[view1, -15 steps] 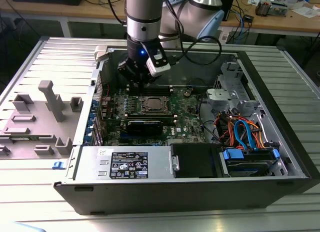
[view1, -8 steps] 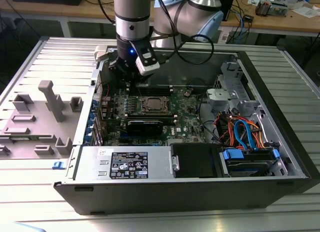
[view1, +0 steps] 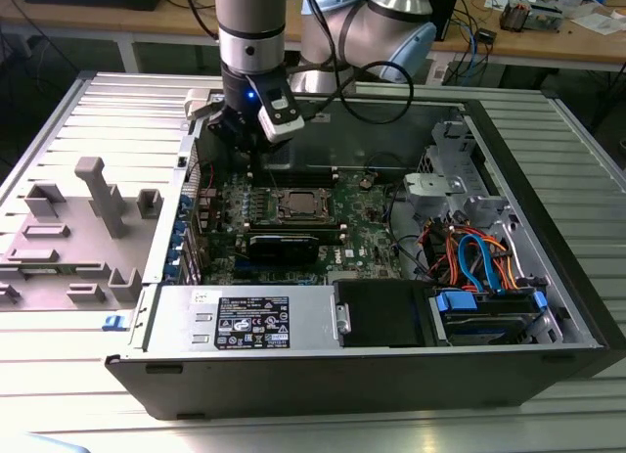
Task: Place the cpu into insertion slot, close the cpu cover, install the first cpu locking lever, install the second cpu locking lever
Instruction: 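Install the first cpu locking lever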
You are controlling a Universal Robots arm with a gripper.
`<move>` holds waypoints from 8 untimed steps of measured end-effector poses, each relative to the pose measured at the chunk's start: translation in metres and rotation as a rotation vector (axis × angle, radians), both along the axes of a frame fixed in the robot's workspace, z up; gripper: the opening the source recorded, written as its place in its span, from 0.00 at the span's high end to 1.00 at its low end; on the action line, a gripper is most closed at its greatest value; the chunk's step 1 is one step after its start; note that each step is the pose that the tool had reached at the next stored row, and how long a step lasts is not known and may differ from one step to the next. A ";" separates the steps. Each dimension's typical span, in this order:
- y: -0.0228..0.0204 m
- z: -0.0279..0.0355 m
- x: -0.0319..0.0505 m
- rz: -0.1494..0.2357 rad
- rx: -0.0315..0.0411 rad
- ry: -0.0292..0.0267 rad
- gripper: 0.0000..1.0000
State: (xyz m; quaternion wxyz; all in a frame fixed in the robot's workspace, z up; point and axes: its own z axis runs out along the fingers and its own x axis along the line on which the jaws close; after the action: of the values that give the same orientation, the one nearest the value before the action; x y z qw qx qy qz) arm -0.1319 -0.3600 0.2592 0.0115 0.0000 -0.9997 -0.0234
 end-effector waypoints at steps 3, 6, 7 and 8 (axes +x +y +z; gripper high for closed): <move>0.0022 -0.0001 0.0001 0.000 0.0115 0.0002 0.89; 0.0031 -0.0001 0.0121 0.000 0.0113 0.0069 0.89; 0.0031 -0.0001 0.0161 0.000 0.0113 0.0107 0.89; 0.0031 -0.0001 0.0198 0.000 0.0113 0.0144 0.89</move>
State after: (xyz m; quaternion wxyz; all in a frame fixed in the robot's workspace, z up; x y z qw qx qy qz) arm -0.1121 -0.3568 0.2591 0.0187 -0.0001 -0.9994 -0.0290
